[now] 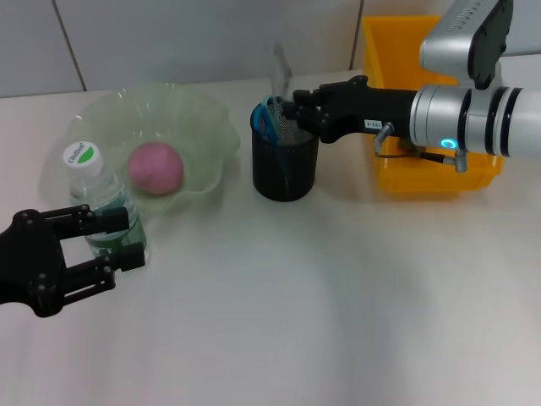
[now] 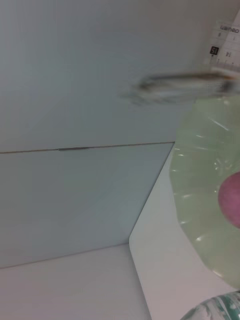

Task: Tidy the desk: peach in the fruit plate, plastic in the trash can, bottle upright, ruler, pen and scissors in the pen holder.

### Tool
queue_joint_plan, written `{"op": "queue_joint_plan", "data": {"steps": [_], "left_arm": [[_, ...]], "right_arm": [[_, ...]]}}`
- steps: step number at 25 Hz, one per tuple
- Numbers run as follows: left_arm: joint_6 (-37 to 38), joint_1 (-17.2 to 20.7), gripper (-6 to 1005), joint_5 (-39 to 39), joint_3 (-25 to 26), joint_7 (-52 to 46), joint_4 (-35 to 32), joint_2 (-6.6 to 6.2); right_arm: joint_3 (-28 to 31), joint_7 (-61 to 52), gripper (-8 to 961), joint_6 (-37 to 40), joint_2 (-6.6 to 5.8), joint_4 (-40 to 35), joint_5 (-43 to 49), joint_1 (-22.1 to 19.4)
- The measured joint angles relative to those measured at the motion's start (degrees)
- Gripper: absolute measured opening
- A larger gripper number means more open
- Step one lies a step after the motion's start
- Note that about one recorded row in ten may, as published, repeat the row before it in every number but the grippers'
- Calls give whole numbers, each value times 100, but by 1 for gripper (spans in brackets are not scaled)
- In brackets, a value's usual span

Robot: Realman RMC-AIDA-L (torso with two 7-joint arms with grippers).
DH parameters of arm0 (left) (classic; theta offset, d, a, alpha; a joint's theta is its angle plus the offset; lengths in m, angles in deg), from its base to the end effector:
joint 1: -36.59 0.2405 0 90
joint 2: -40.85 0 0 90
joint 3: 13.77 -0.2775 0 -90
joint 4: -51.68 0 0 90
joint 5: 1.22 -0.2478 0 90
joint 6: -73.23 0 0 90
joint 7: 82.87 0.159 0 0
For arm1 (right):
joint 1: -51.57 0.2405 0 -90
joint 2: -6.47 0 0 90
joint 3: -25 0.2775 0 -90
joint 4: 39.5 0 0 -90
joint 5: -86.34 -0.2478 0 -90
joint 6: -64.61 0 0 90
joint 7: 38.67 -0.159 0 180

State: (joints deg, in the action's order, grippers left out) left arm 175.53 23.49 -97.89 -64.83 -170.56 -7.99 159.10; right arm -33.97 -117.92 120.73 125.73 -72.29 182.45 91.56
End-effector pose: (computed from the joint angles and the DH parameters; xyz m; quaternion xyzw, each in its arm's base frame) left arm -0.2867 0.3065 0.0421 -0.9299 -0.1794 -0.3017 0.1096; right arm 0.2331 0.4744 -0.0586 -0.9184 0.2006 0.2085 0.2701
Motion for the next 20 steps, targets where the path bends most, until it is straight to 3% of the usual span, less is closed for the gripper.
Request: {"op": "queue_joint_plan", "data": {"steps": [8, 10, 15, 20], "left_arm": [[0, -7, 522, 0, -4, -3, 0, -10], [0, -7, 522, 0, -4, -3, 0, -10], [48, -25, 521, 1, -24, -105, -75, -22], [217, -26, 521, -2, 26, -337, -185, -53]], "right_arm": [[7, -8, 427, -5, 0, -34, -20, -45], [42, -10, 460, 7, 0, -63, -26, -96], [89, -16, 543, 514, -12, -549, -448, -595], [302, -311, 614, 1587, -64, -1193, -764, -1297]]}}
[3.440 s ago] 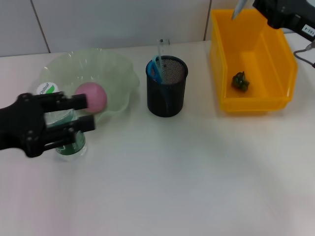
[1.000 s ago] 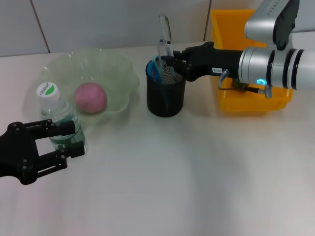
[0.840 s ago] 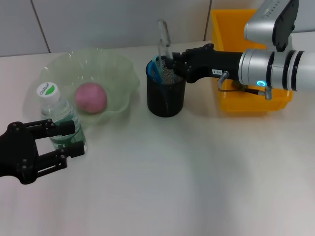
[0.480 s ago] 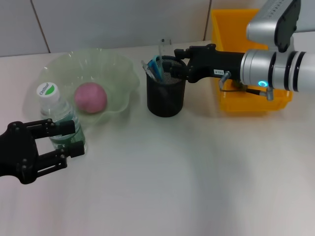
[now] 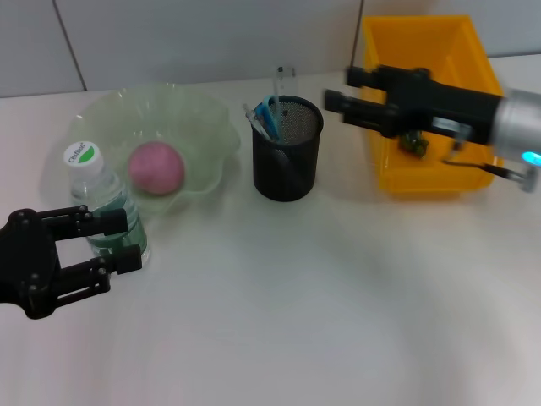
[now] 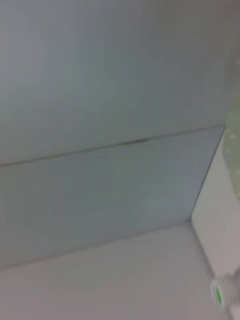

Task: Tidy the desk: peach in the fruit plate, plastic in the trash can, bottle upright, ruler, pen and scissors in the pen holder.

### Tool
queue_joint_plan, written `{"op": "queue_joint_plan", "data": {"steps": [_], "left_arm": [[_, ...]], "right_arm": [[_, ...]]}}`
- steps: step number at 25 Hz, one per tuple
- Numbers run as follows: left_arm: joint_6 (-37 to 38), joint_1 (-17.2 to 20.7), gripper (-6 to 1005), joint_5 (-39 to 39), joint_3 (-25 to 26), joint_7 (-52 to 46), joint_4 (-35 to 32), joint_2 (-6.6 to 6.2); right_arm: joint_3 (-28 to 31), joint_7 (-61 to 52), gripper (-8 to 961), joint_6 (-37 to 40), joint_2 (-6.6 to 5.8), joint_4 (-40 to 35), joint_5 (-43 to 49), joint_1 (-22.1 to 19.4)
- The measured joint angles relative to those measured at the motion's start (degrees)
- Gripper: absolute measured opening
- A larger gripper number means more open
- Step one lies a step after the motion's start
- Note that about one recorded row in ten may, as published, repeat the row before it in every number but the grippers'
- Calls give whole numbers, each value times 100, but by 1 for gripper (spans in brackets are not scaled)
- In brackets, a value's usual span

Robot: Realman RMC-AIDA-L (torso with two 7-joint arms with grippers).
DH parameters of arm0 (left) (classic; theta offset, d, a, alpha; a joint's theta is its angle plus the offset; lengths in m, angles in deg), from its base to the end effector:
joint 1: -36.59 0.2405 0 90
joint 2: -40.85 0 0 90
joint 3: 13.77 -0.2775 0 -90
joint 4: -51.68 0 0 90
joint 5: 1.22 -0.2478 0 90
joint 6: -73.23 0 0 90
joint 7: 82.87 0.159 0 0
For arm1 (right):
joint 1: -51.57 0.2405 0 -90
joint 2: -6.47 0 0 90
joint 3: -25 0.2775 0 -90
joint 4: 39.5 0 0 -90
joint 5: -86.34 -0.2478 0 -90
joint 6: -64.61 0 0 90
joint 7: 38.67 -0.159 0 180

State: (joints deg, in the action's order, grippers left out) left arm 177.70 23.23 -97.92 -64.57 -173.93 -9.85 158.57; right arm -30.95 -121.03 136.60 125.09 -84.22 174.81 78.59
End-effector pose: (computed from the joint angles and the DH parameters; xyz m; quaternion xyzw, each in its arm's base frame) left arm -0.2807 0.3049 0.0506 -0.9314 -0.1850 -0.2996 0.0921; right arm 0.2588 0.4240 0.0020 -0.8891 0.2138 0.3155 0.2536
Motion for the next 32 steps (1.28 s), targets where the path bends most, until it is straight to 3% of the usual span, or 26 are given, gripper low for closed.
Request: {"op": "queue_joint_plan", "data": {"steps": [5, 9, 11, 12, 16, 21, 23, 24, 28, 32], "left_arm": [[73, -21, 521, -4, -43, -279, -39, -62], [222, -131, 521, -128, -51, -642, -67, -172], [287, -212, 521, -370, -49, -801, -132, -185], [309, -251, 521, -476, -48, -847, -156, -181], [453, -480, 521, -981, -50, -954, -174, -79], [437, -541, 521, -1151, -54, -839, -176, 29], [347, -536, 521, -1145, -90, -660, -106, 72], [138, -546, 530, -947, -246, -257, 273, 95], [-95, -617, 564, -618, -561, 246, 743, 97], [-293, -740, 719, -455, -837, 610, 1021, 97]], "right_arm": [[734, -235, 667, 1572, -138, -386, 125, -614], [1200, -637, 710, 2462, -376, -554, 826, -831], [1534, -772, 788, 2746, -475, -563, 1374, -839], [1716, -813, 827, 2858, -512, -556, 1629, -822], [2393, -921, 827, 3343, -684, -487, 2569, -732], [2660, -949, 827, 3694, -855, -227, 3101, -698], [2660, -902, 827, 3765, -890, -83, 3115, -689], [2658, -878, 827, 3796, -898, -34, 3116, -686], [2614, -576, 826, 3871, -857, 239, 3105, -612], [2590, -183, 826, 3815, -832, 722, 3140, -378]]}}
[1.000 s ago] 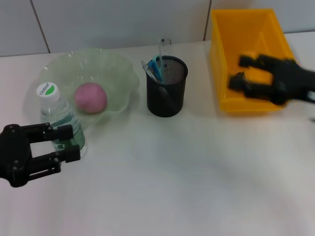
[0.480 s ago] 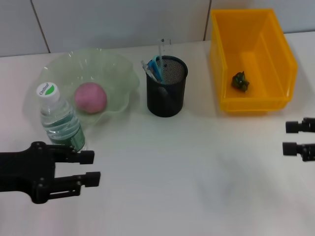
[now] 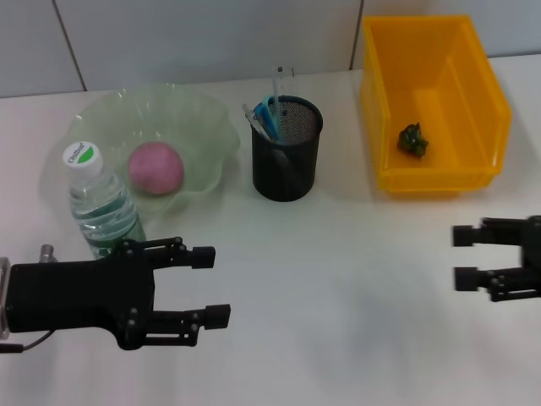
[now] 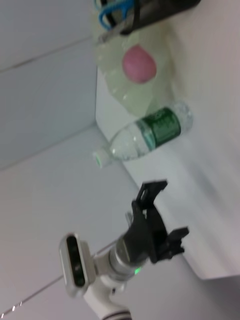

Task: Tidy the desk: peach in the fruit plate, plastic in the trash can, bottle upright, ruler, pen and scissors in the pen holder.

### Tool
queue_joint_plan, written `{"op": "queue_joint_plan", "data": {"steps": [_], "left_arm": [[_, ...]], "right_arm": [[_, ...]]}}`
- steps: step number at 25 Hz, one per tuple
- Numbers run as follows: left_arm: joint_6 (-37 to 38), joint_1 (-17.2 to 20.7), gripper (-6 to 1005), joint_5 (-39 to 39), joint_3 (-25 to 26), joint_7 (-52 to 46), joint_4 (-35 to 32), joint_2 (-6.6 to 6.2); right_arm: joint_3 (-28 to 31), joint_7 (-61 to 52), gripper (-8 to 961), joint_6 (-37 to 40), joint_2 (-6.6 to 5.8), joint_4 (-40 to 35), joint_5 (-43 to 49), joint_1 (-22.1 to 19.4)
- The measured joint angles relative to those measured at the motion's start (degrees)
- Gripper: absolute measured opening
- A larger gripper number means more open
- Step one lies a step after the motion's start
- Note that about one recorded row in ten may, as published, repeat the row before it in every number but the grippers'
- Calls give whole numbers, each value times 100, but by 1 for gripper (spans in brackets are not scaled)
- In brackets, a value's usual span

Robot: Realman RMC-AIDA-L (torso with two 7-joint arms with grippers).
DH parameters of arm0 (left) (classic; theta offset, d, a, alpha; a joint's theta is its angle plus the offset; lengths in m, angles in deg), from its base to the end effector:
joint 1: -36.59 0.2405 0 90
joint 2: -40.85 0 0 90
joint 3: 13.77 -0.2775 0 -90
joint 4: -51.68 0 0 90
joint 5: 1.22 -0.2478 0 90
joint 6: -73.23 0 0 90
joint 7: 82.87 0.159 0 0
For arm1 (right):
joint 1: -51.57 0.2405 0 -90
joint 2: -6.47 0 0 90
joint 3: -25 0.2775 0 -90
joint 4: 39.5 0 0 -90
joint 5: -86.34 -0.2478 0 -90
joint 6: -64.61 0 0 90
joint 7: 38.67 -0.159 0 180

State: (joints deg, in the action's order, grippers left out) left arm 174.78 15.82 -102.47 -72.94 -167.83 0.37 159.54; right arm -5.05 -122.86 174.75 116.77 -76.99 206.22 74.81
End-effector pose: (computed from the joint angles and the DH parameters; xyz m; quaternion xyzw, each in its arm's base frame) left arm -0.2600 0.3197 -0.0168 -0.9521 -0.1524 -0.2652 0.0006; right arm 0.3499 0.3041 0.0621 -0.9225 0.2792 0.2593 0.0624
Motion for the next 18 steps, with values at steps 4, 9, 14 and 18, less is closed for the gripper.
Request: {"op": "queue_joint_plan", "data": {"steps": [4, 9, 14, 18], "left_arm": [[-106, -114, 778, -29, -54, 232, 129, -11], [-189, -131, 791, -41, -55, 460, 358, -33], [-184, -163, 792, -46, -51, 372, 441, -47], [-164, -171, 793, -49, -54, 328, 447, -49]], "right_arm": [[-60, 159, 826, -141, 56, 224, 263, 211], [-70, 273, 827, -222, 151, 280, 379, 239], [-62, 443, 827, -224, 254, 287, 390, 223], [-59, 496, 827, -215, 292, 269, 395, 211]]}}
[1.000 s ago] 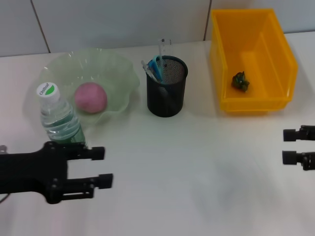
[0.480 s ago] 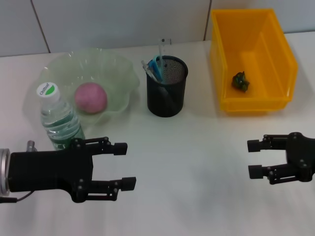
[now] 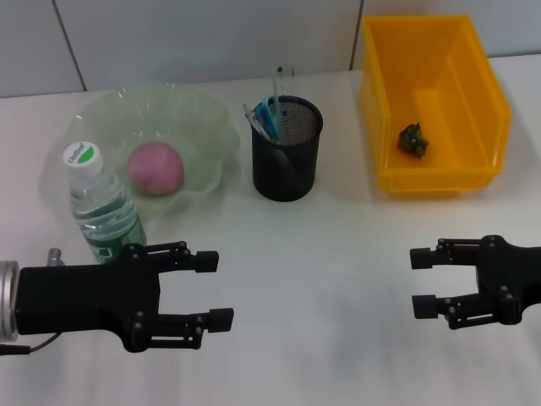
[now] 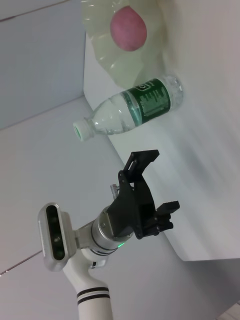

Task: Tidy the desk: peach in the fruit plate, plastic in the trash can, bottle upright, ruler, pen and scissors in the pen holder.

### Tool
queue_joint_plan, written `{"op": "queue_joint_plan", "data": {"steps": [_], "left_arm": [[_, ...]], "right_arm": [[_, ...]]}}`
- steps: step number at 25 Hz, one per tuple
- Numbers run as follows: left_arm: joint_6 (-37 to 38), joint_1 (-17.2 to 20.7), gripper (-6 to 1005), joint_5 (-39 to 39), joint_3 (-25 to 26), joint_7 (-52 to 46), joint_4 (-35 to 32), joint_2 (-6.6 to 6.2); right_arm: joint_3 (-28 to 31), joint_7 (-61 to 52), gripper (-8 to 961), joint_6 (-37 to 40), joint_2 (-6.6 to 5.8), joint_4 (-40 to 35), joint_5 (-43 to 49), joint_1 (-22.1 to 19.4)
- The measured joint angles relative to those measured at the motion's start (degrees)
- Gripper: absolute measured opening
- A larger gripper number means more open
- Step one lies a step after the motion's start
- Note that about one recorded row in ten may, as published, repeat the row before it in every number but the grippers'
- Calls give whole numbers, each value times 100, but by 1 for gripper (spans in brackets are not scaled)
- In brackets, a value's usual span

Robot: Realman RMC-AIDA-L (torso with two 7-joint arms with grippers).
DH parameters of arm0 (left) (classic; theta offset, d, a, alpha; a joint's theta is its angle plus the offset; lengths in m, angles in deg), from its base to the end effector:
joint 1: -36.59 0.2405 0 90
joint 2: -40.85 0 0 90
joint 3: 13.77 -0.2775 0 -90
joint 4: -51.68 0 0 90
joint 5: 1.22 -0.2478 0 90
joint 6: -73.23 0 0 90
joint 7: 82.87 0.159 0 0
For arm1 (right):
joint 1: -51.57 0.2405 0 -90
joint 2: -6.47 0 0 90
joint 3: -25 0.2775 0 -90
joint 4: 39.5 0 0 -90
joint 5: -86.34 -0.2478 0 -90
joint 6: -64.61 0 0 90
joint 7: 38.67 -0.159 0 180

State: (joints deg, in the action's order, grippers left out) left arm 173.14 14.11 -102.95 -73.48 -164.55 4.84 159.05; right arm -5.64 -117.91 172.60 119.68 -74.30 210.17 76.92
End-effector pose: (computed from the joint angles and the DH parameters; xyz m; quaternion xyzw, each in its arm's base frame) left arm -0.2650 0.3233 -0.0278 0.9541 0.1477 0.2607 0.0010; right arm 0.3407 0.3060 0.0241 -0.9334 0.2550 0.2499 0.0364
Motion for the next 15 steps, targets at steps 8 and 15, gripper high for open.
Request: {"op": "queue_joint_plan", "data": {"steps": [8, 15], "left_arm": [[-3, -75, 793, -5, -39, -53, 135, 10], [11, -81, 793, 8, -40, -76, 141, 10]], "right_arm": [[-3, 81, 826, 41, 20, 15, 24, -17], [-3, 132, 826, 50, 44, 18, 33, -31]]}}
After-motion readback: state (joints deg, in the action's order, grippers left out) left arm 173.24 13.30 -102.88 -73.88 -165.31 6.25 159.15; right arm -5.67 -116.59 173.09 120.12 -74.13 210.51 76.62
